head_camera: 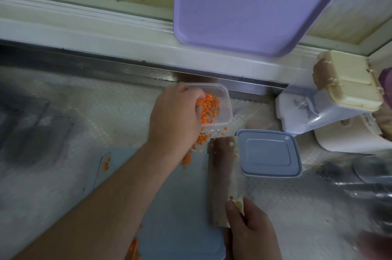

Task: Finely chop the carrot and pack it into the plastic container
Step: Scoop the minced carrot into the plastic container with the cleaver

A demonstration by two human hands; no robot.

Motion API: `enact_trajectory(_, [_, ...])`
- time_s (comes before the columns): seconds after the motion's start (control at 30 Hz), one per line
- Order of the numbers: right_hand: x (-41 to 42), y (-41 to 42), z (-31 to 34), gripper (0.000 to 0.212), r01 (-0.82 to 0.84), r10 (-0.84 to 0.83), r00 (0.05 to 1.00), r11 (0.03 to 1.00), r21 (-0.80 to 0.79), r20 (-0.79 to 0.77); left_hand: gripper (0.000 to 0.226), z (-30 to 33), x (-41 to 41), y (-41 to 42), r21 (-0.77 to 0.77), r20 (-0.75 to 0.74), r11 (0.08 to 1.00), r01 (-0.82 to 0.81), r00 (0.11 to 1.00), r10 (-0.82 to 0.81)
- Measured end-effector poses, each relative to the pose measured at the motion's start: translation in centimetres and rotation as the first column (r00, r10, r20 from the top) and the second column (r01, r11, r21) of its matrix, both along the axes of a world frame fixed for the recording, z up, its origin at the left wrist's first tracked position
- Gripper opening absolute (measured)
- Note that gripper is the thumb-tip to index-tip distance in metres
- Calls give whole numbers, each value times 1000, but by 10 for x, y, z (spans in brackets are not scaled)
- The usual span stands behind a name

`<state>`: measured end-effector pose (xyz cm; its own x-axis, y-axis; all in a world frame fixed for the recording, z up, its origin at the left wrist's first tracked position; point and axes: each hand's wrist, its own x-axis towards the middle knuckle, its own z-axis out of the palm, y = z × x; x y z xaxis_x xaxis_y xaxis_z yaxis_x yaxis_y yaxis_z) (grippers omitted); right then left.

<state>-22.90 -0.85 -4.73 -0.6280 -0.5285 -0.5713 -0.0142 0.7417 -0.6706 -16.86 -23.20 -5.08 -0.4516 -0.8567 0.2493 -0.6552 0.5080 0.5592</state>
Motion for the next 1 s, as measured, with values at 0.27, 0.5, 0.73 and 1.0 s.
enact_trajectory(0.27, [-1, -1, 0, 18, 65, -65, 998, 998, -21, 19, 21, 0, -42, -32, 42, 480, 992, 118, 869, -123])
enact_trajectory(0.5, [-2, 4, -5, 16, 118, -116, 993, 992, -48, 37, 11, -7, -40, -29, 0, 313, 994, 111, 944, -106])
enact_trajectory(0.73, [-6, 7, -7, 19, 53, -51, 997, 998, -38, 50, 16, 9, -27, -26, 144, -2, 987, 71, 997, -72])
enact_trajectory(1.0, [1, 6, -3, 18, 21, -20, 999, 1000, -20, 27, 17, 6, -8, -24, 116, 11, 988, 103, 994, -105])
